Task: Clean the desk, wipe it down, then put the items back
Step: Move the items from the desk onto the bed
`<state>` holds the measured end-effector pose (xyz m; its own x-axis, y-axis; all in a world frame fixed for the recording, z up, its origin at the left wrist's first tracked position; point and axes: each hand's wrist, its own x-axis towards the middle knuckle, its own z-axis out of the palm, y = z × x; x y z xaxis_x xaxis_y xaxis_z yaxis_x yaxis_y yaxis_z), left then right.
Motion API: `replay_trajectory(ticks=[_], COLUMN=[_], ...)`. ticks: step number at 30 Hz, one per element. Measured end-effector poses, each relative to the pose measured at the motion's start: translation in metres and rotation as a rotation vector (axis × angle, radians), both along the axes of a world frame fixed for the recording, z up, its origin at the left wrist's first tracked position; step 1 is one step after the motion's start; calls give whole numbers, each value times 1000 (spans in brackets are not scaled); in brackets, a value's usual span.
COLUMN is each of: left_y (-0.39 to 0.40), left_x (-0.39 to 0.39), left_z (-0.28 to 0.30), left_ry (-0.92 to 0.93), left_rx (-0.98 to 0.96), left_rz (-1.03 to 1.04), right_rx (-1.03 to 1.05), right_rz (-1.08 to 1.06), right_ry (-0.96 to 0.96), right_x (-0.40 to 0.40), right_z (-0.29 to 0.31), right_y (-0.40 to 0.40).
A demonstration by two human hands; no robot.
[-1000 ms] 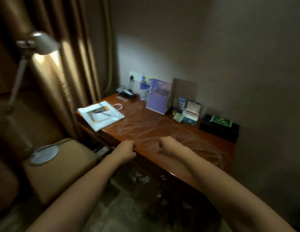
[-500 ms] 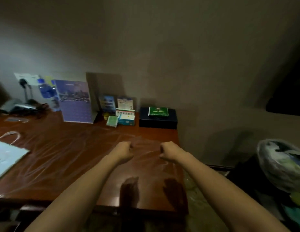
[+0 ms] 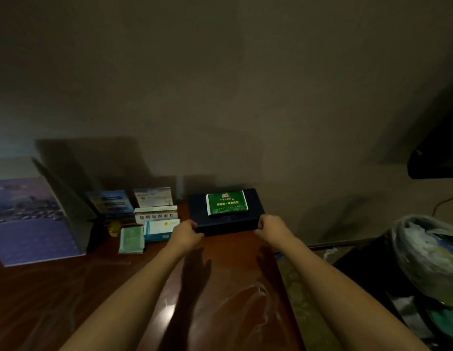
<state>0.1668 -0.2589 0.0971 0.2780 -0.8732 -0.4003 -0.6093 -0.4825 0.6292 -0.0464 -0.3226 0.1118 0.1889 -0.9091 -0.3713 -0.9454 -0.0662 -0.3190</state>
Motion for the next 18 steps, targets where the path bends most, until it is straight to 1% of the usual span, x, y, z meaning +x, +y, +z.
replay_trajectory(ticks=[3,7,12,15,18], left_y=[-38,-81,-117,-127,-133], left_x=[11,17,14,12,10], left_z=[-12,-29,-49,-57,-66], left_ry=[113,226,237,257,237], left_rx=[9,27,55,66,65], left_rz=[105,220,282,327,332], right_rx=[-32,-84,-127,-147,-148], right_rz=[-124,-202,-290,-319,-362], right_ry=[-35,-48,-50,-46,-64], right_x=[5,11,16,18,19], right_z=[-7,-23,-50,-63,-71], right_y=[-29,-60,-91,-99,-102])
